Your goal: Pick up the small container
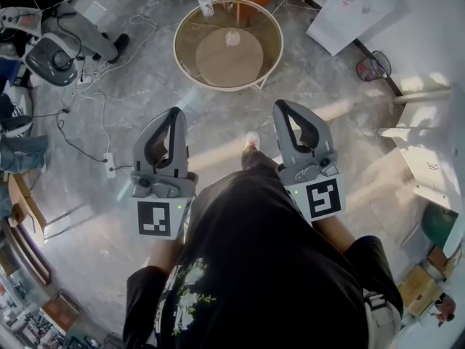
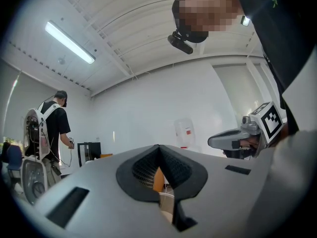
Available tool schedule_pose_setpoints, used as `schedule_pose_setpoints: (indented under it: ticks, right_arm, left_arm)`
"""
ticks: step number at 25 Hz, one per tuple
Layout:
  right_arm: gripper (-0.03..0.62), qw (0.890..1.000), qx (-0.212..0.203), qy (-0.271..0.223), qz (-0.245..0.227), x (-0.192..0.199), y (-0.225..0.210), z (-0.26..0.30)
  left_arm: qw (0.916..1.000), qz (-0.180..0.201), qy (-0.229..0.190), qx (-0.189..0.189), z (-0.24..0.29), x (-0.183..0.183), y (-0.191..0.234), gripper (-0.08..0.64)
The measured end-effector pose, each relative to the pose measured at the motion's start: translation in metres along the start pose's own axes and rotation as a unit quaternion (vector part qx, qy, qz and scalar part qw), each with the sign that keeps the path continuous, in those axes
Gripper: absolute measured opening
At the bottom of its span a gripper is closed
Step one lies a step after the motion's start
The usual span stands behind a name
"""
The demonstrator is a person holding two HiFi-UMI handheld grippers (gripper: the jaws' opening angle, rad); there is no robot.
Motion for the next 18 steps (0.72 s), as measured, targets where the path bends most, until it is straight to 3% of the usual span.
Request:
schedule_pose_setpoints:
  ticks: [10,18]
  right_arm:
    - [-0.005,1.0,-0.028,-0.006,-0.004,0.01,-0.063,0.061]
    - [-0.005,0.999,-0.054,-0.007,-0.002,0.02,-0.078,0.095]
  left_arm:
    - [0.9997,0.0,-0.01,-0.024,0.083,-0.003,0.017,-0.003]
    - [0.9988,-0.006,-0.016,-0.045,0.116,0.0,0.03,-0.003]
Point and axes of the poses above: the fingertips, and each gripper's own axes: z forward along the fingers, y to its left, x out of its underside, the point moved 3 cm from there along -z, backward along the fingers, and after that the axes turned 12 degrees about x, right-handed, at the moved point
